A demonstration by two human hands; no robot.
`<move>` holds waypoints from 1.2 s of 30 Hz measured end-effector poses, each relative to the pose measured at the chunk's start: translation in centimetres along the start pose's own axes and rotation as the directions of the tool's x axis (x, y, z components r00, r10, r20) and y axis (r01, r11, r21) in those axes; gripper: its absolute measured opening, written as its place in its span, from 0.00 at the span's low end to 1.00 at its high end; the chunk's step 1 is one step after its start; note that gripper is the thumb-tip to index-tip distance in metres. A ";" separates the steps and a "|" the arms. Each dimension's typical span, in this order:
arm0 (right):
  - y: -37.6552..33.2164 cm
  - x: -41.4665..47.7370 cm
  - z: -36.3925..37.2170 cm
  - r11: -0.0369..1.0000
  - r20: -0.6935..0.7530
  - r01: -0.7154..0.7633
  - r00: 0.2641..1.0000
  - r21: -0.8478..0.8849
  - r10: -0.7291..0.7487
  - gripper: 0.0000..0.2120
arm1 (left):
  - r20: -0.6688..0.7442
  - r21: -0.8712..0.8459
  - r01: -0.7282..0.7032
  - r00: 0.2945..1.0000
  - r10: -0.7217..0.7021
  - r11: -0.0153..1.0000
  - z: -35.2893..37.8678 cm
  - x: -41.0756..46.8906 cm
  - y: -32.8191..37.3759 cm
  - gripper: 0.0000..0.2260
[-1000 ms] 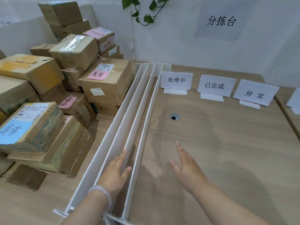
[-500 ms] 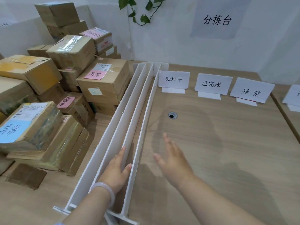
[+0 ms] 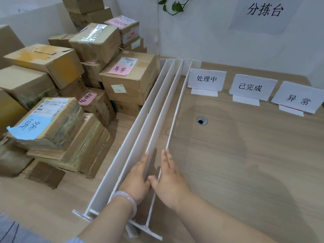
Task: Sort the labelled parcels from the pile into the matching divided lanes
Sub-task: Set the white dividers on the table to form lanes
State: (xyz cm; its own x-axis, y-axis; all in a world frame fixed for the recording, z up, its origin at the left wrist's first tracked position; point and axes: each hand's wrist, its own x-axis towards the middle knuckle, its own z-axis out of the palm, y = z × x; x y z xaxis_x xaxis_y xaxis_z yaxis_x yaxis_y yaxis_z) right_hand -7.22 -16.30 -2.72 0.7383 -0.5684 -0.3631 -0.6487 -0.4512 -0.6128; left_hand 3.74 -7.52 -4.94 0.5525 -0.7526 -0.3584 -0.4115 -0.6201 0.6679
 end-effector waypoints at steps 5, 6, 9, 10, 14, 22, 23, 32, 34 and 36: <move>0.8 0.0 -0.7 0.997 0.026 -0.043 0.999 -0.064 0.045 0.41 | -0.009 0.049 0.013 1.000 -0.013 0.999 0.1 0.2 -0.2 0.36; 1.1 0.0 -0.9 0.995 0.044 -0.065 0.997 -0.072 0.068 0.40 | -0.012 0.062 0.015 1.000 -0.014 0.998 0.2 0.2 -0.2 0.37; 1.6 -0.1 -1.3 0.994 0.067 -0.096 0.993 -0.041 0.099 0.39 | -0.020 0.097 0.028 0.999 -0.026 0.995 0.2 0.2 -0.3 0.37; 1.6 -0.2 -1.3 0.996 0.050 -0.090 0.995 -0.017 0.091 0.40 | -0.017 0.108 0.024 1.000 -0.023 0.994 0.2 0.2 -0.3 0.36; 1.5 -0.5 -1.2 0.997 0.036 -0.083 0.996 0.005 0.082 0.37 | -0.024 0.135 0.044 0.999 -0.042 0.990 0.3 -0.1 -0.2 0.36; 0.6 -0.6 -0.1 0.976 0.109 -0.178 0.980 0.122 0.165 0.48 | -0.008 0.170 0.128 0.992 -0.129 0.977 0.0 -0.6 0.5 0.36; 0.5 -0.7 0.2 0.976 0.117 -0.178 0.980 0.129 0.163 0.51 | -0.005 0.177 0.138 0.990 -0.140 0.974 0.0 -0.7 0.6 0.36; -0.4 -2.3 0.6 0.967 0.004 -0.201 0.979 0.157 0.203 0.47 | -0.102 0.171 0.154 0.985 -0.138 0.973 -0.4 -1.8 -0.2 0.37; -0.2 -3.0 0.3 0.967 -0.046 -0.205 0.976 0.149 0.214 0.44 | -0.106 0.153 0.119 0.989 -0.103 0.981 -0.5 -2.3 0.2 0.36; 0.1 -3.9 -0.3 0.969 -0.092 -0.206 0.971 0.136 0.219 0.43 | -0.108 0.138 0.110 0.990 -0.095 0.984 -0.5 -2.6 0.6 0.33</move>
State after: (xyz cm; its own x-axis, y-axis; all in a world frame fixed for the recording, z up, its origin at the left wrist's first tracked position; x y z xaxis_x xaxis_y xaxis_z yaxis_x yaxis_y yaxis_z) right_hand -10.21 -14.34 -1.22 0.5578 -0.7144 -0.4225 -0.7556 -0.2265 -0.6146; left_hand 2.41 -5.82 -3.30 0.6643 -0.6618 -0.3474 -0.4448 -0.7236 0.5277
